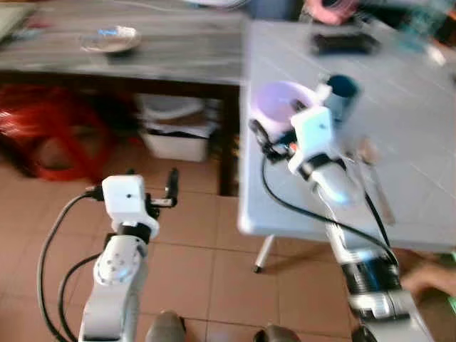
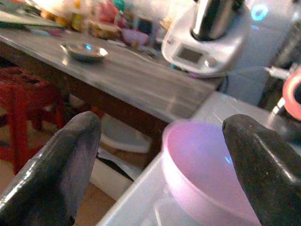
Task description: Setting the table
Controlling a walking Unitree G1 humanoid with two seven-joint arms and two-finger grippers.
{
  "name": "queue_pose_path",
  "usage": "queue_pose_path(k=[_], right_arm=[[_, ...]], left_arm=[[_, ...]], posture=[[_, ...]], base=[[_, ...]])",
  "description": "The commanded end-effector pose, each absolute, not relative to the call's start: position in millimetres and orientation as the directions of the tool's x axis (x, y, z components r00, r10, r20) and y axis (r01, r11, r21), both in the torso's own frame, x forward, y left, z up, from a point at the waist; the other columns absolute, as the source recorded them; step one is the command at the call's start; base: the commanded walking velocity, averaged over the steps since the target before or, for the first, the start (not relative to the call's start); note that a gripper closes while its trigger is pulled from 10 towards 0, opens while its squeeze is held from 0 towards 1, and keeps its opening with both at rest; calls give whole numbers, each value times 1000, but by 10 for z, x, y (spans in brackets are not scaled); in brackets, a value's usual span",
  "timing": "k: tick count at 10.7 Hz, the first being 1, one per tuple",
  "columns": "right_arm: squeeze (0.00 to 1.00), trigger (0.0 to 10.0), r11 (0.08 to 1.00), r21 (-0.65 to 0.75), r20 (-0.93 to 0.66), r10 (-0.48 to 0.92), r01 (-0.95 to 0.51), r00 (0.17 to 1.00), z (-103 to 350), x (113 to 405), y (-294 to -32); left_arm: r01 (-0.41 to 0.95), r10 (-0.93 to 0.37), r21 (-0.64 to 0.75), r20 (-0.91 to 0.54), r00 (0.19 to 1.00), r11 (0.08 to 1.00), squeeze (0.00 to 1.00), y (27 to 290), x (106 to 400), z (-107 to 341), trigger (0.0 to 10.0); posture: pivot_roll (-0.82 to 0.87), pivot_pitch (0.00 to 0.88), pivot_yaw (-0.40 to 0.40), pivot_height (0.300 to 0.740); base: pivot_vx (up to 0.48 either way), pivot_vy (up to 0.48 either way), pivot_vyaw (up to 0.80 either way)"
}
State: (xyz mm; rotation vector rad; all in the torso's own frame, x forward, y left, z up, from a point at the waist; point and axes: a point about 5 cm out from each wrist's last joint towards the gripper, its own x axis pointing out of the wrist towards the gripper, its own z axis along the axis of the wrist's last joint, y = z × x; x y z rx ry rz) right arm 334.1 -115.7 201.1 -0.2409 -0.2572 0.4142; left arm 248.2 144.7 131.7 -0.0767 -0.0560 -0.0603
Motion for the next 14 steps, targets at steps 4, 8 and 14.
queue_pose_path(k=[4,8,14], right_arm=[[1000,10000,852,-329,143,472,-407,870,2088,3564,-1249],[0,10000,785,-428,40,512,-449,858,2148,3796,-1242],[0,10000,752,-528,37,485,-395,874,2372,3988,-1267]], left_arm=[[67,-65,-63,33,997,996,0,1449,2387,1312,10000],[84,-84,-55,-4,996,995,0,1466,2314,1303,10000],[95,-97,-46,-46,994,994,0,1490,2226,1292,10000]], posture=[[50,217,14,740],[65,263,35,740],[84,299,58,740]], base=[[0,0,0],[0,0,0],[0,0,0]])
